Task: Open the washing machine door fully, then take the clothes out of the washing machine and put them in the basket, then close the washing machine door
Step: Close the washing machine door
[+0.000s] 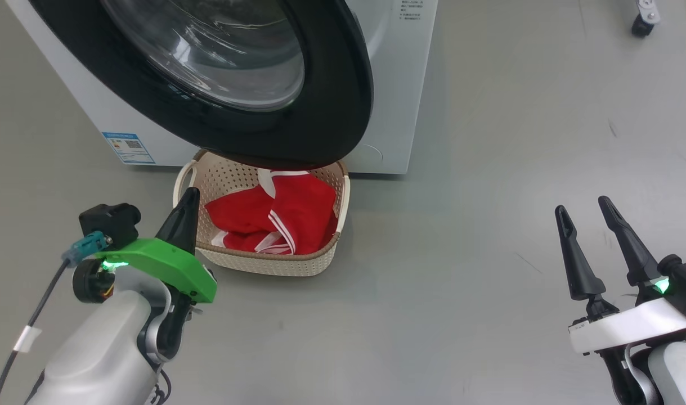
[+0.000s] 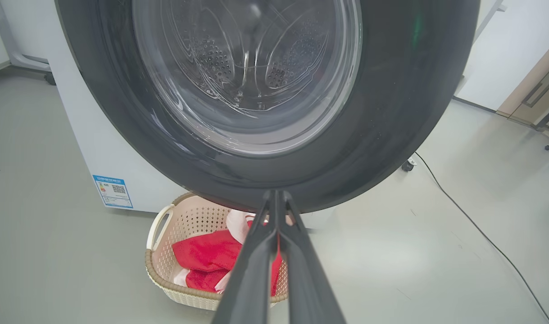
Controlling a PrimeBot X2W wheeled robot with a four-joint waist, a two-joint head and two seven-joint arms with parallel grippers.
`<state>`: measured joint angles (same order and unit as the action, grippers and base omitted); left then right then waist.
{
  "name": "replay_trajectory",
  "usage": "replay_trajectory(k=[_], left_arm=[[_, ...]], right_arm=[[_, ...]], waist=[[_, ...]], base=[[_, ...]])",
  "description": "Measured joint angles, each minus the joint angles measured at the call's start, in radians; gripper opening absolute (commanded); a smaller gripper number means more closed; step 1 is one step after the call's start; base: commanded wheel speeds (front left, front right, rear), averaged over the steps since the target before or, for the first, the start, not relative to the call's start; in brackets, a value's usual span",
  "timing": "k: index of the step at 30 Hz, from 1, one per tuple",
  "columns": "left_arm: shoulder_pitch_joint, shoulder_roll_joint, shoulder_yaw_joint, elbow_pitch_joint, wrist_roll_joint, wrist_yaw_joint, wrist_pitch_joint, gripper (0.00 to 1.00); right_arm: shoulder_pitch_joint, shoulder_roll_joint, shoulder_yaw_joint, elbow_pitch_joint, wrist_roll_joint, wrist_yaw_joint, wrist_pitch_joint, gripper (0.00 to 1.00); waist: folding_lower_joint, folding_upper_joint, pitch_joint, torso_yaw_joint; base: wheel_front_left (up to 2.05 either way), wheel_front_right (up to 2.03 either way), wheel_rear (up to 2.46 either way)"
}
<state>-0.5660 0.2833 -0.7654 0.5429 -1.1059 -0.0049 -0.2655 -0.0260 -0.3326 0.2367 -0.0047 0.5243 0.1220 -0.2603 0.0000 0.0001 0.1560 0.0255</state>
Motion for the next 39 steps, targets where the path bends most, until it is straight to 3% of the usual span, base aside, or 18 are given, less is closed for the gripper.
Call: replay_trajectory(k=[3,11,19,24,30,31,32,33,39], left_arm=[[0.018,0.005,0.003,-0.015,0.04,0.019,0.001,0.0],[0.095,0.015,0.17,-0.168,0.227,0.098,0.009,0.0],[0.247,0.008,0.263,-0.276,0.365,0.116,0.009,0.0],[0.313,0.006,0.265,-0.324,0.512,0.119,0.009,0.0],[0.4,-0.026,0.294,-0.363,0.567,0.123,0.009,0.02],[0.415,-0.033,0.302,-0.365,0.572,0.123,0.009,0.26],[0.428,-0.042,0.31,-0.369,0.574,0.124,0.009,0.58],[0.439,-0.05,0.316,-0.374,0.579,0.124,0.009,1.0],[0.486,-0.085,0.351,-0.401,0.603,0.124,0.009,1.0]], right_arm=[[0.007,0.004,-0.006,0.0,-0.006,0.0,0.0,1.0],[0.045,0.017,-0.035,-0.001,-0.018,0.0,0.0,1.0],[0.058,0.022,-0.032,-0.012,-0.034,0.0,0.0,1.0],[0.066,0.027,-0.035,-0.012,-0.036,0.0,0.0,1.0],[0.076,0.04,-0.03,-0.013,-0.043,0.0,0.0,1.0],[0.076,0.043,-0.03,-0.013,-0.043,0.0,0.0,1.0],[0.077,0.044,-0.03,-0.013,-0.043,0.0,0.0,1.0],[0.077,0.046,-0.03,-0.013,-0.043,0.0,0.0,1.0],[0.079,0.05,-0.038,-0.012,-0.052,0.0,0.0,1.0]], waist=[[0.0,0.0,-0.014,0.016],[0.0,0.0,-0.061,0.073],[0.0,0.0,-0.083,0.104],[0.0,-0.0001,-0.089,0.111],[-0.0001,0.0,-0.092,0.112],[-0.0001,0.0,-0.093,0.111],[0.0,0.0,-0.093,0.111],[0.0,0.0,-0.093,0.11],[0.0,0.0,-0.093,0.104]], base=[[0.0,0.0,0.0],[0.0,0.0,0.0],[0.0,0.0,0.0],[0.0,0.0,0.0],[0.0,0.0,0.0],[0.0,0.0,0.0],[0.0,0.0,0.0],[0.0,0.0,0.0],[0.0,0.0,0.0]])
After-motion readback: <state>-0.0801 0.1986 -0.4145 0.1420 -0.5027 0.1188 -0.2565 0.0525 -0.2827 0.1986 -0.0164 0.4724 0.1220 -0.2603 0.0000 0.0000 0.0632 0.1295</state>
